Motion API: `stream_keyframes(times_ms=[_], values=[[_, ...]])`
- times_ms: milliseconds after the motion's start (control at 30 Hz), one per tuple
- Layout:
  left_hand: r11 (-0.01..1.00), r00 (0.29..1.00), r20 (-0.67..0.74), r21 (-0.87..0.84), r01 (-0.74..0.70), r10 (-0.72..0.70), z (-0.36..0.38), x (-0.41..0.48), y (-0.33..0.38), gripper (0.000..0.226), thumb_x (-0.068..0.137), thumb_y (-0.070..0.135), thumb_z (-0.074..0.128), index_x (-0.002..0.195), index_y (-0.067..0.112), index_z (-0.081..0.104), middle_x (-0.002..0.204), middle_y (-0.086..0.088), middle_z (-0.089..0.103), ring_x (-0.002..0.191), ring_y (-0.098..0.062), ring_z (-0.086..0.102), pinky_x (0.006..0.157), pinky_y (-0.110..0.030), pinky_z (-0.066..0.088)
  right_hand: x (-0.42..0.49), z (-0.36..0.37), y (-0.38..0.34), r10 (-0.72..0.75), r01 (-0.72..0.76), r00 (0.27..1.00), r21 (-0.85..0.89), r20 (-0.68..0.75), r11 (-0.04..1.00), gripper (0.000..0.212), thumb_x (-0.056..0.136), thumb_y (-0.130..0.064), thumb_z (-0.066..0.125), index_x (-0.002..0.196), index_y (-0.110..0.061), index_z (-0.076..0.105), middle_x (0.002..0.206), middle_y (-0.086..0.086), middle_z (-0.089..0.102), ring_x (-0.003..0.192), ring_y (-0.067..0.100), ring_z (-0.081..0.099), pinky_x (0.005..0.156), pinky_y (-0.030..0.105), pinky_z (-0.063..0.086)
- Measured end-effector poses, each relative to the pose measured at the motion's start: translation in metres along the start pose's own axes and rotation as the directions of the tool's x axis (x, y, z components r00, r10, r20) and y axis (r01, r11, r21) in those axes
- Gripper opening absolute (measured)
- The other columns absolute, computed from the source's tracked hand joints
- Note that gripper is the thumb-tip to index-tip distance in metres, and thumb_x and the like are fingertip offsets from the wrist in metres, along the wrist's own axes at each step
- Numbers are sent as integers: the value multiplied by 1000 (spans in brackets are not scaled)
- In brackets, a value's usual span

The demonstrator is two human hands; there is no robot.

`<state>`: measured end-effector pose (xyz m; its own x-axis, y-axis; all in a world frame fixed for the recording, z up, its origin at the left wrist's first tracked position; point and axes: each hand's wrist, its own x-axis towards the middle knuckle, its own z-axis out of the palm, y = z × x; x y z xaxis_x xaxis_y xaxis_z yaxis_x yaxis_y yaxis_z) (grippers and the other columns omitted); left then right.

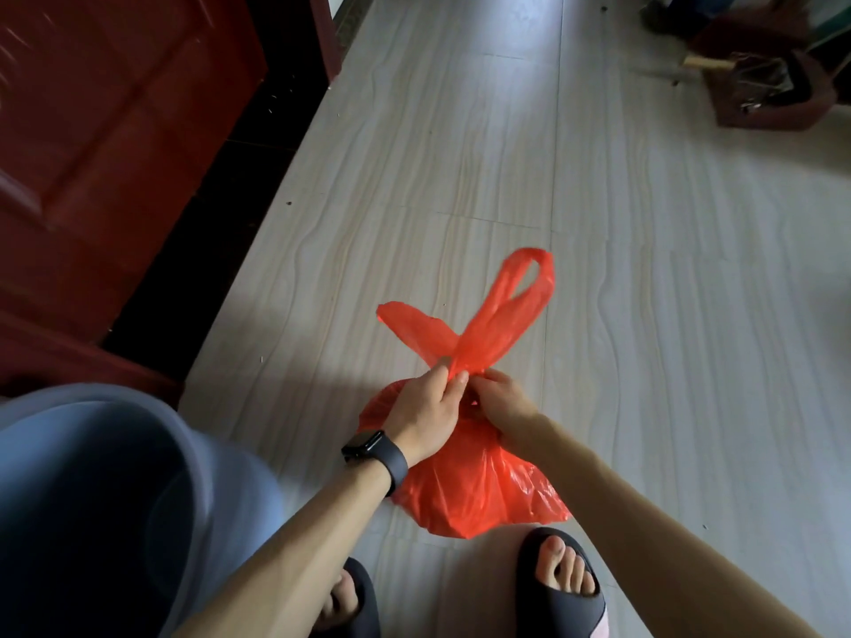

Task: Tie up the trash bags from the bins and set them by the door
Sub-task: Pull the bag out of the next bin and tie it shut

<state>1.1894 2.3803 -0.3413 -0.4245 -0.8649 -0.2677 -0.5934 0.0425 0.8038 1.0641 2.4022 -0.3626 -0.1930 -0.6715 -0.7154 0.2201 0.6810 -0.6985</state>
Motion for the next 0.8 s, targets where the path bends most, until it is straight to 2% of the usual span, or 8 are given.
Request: stream_keyframes(times_ms=[133, 233, 300, 367, 467, 567, 700, 800], values=[[914, 990, 61, 380, -144, 130, 1, 7, -10, 19, 101, 27, 40, 111, 14, 51, 98, -16, 68, 90, -40, 63, 61, -36, 35, -3, -11, -1, 20, -76, 980, 277, 198, 958, 4, 68, -8, 54, 71, -5, 56, 70, 11, 48, 52, 18, 49, 54, 28, 40], [716, 967, 114, 654, -247, 229, 9, 7, -3, 24, 94, 20, 44, 118, 18, 49, 102, -11, 66, 88, -38, 66, 63, -39, 38, -3, -19, -1, -16, -60, 956, 248, 295, 967, 41, 80, -42, 68, 95, -4, 69, 93, 16, 64, 79, 24, 65, 76, 31, 51], [613, 941, 145, 726, -311, 305, 19, 4, 2, 31, 88, 13, 44, 118, 20, 49, 102, -7, 66, 90, -33, 66, 70, -38, 39, -3, -20, 0, 8, -41, 977, 149, 212, 988, 61, 91, -63, 53, 114, -10, 72, 109, 10, 74, 102, 24, 70, 96, 38, 51], [601, 920, 148, 717, -353, 364, 23, 3, 1, 27, 88, 14, 45, 114, 21, 52, 100, -5, 67, 90, -31, 66, 76, -39, 41, 0, -18, 0, 59, -59, 998, 167, 5, 984, 57, 91, -63, 54, 112, -12, 71, 102, 7, 76, 97, 23, 72, 94, 38, 53], [834, 950, 62, 464, -299, 306, 19, 6, -5, 24, 93, 42, 48, 104, 23, 59, 89, -3, 71, 83, -21, 68, 69, -33, 49, 3, -24, -2, 177, -160, 984, 314, -28, 936, 42, 97, -52, 52, 84, -16, 70, 64, 4, 68, 65, 19, 65, 68, 32, 52], [993, 985, 164, 113, 26, -45, 5, 9, -9, 41, 78, 63, 64, 84, 22, 66, 72, 6, 71, 63, -2, 63, 61, -17, 47, -7, -28, -6, 202, -228, 974, 411, 106, 883, 40, 97, -46, 49, 71, -19, 63, 53, 7, 57, 48, 18, 54, 56, 30, 46], [946, 900, 408, -201, 256, -156, -3, 20, -18, 43, 86, 46, 67, 77, 4, 68, 56, -1, 62, 54, -15, 59, 65, -29, 49, -11, -38, 2, 142, -251, 953, 431, 268, 867, 47, 95, -29, 46, 54, -13, 61, 51, 7, 50, 49, 15, 49, 64, 32, 51], [813, 824, 512, -355, 462, -245, -6, 27, -24, 31, 89, 29, 65, 82, 0, 71, 55, -4, 47, 52, -15, 47, 60, -24, 40, -18, -48, 2, 85, -240, 929, 412, 359, 879, 41, 98, -33, 48, 83, -6, 75, 76, 15, 66, 71, 23, 67, 77, 37, 57]])
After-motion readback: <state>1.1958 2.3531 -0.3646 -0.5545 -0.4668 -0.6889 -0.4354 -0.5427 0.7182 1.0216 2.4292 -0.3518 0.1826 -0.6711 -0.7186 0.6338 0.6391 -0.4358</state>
